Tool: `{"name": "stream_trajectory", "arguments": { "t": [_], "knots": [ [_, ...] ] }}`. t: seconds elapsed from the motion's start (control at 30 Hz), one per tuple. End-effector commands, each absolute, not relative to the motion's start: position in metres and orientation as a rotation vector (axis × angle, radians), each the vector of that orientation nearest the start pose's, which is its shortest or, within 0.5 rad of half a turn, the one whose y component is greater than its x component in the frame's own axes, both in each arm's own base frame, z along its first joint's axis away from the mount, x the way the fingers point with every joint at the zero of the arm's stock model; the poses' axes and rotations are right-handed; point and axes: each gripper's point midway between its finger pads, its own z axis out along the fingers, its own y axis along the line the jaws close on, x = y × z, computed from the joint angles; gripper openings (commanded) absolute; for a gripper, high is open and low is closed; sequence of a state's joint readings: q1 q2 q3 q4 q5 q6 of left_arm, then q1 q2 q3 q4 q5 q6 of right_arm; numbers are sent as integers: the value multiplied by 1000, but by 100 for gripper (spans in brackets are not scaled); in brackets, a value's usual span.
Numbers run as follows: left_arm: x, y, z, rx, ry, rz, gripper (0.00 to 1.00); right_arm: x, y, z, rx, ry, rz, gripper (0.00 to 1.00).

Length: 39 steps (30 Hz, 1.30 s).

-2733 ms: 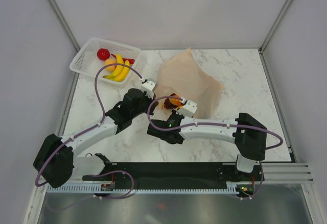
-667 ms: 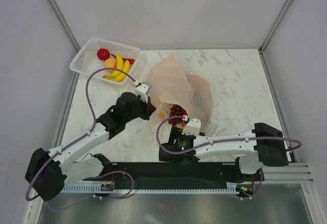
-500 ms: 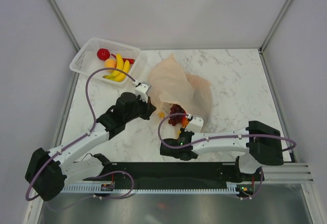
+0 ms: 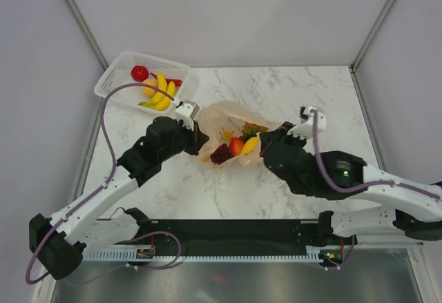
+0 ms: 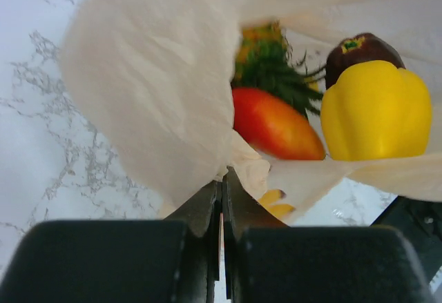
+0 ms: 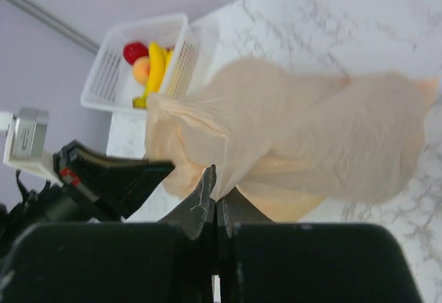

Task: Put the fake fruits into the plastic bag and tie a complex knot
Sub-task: Adjust the plastic bag at the center of the board.

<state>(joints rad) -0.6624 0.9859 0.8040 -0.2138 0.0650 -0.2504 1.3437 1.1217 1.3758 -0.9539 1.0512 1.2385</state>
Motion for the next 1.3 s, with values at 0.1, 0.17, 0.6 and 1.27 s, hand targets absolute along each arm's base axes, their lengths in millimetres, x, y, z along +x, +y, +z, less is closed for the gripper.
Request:
{"name": "stream_trajectory", "arguments": {
  "t": [0.1,0.17,0.6,1.27],
  "knots": [
    [238,-216,333,453,1834,-722,2,217,165,429,332,1668,343,0],
    [232,-214,346,466,1834,-734,2,227,161,435,333,1659,314,0],
    [204,-210,410,452,1716,-863,2,293,202,354,3,1931,552,0],
    [239,-190,356,374,1782,-630,35,249,249,352,-158,1990,877,79]
  ]
}}
